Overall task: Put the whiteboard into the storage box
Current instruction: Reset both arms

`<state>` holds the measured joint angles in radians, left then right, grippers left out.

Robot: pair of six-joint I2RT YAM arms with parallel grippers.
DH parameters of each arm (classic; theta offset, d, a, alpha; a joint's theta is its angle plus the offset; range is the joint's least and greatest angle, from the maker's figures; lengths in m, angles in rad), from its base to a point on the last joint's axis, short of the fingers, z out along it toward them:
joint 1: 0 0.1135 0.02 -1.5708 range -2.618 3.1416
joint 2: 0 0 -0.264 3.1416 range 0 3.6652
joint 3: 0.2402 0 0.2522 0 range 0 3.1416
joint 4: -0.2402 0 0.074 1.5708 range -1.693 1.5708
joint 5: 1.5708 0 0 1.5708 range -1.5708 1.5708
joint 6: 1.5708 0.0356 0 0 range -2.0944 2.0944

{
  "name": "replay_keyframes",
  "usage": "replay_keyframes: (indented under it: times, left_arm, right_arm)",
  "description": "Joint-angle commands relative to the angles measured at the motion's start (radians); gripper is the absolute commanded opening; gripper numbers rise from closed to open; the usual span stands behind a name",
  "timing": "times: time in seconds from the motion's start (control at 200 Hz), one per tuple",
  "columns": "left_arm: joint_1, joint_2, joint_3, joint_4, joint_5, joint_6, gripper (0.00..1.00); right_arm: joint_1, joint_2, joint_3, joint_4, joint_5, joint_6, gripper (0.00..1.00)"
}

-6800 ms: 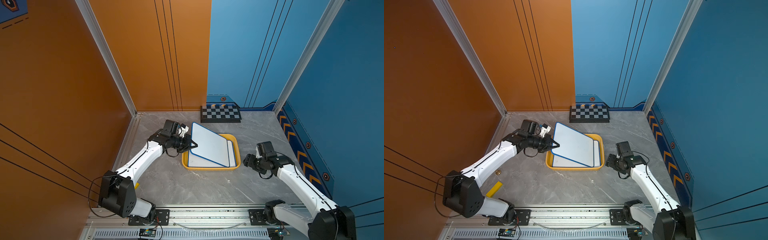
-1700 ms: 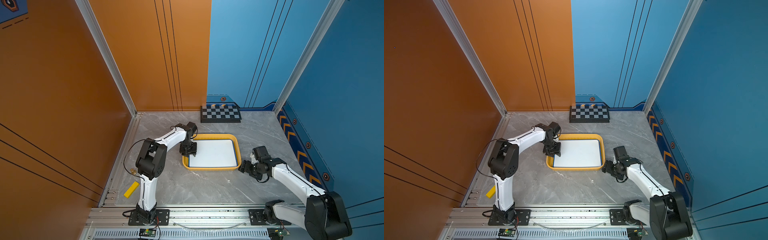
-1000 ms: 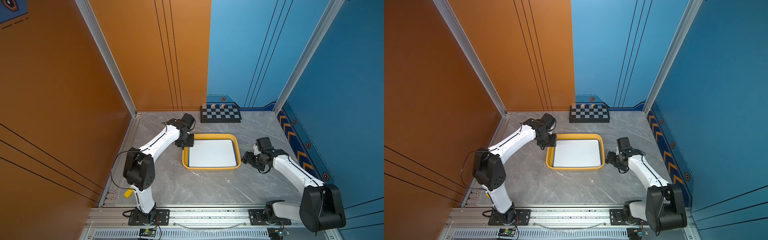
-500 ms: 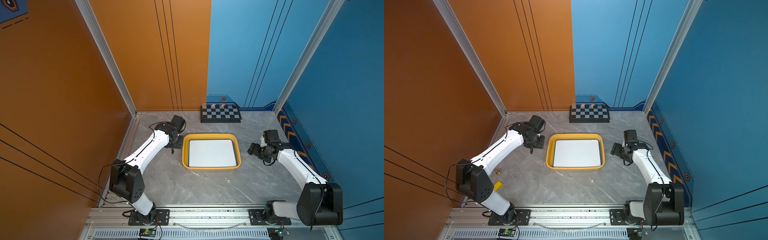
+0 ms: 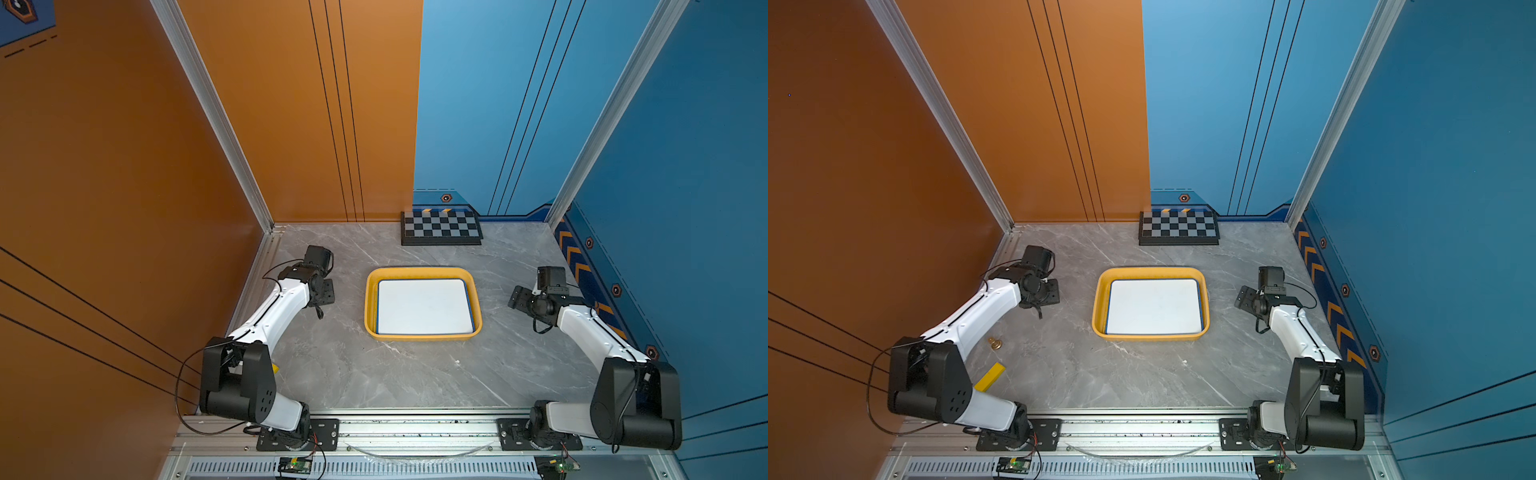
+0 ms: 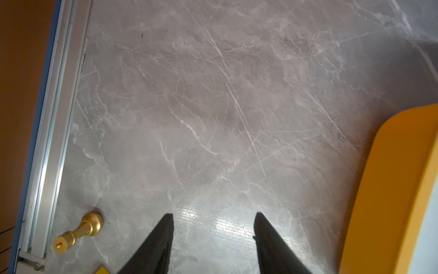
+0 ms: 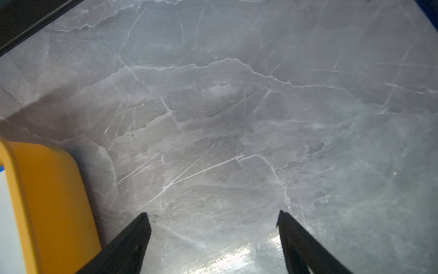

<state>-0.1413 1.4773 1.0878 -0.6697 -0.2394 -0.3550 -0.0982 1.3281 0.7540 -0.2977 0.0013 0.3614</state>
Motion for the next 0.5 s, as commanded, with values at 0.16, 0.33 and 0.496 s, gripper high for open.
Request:
replay_keyframes:
  times: [0.16, 0.33, 0.496]
  left_arm:
    - [0.022, -0.09, -0.227, 0.444, -0.039, 0.078, 0.62]
    - [0.035, -0.138, -0.379, 0.68, -0.056, 0.148, 0.67]
    - [0.043, -0.156, -0.423, 0.774, -0.093, 0.215, 0.68]
  right_arm:
    - [-0.009, -0.017, -0.132, 0.396, 0.065, -0.046, 0.88]
    - [-0.009, 0.049, -0.177, 0.536, 0.084, -0.066, 0.89]
    - [-0.008, 0.09, -0.239, 0.728, 0.104, -0.067, 0.9]
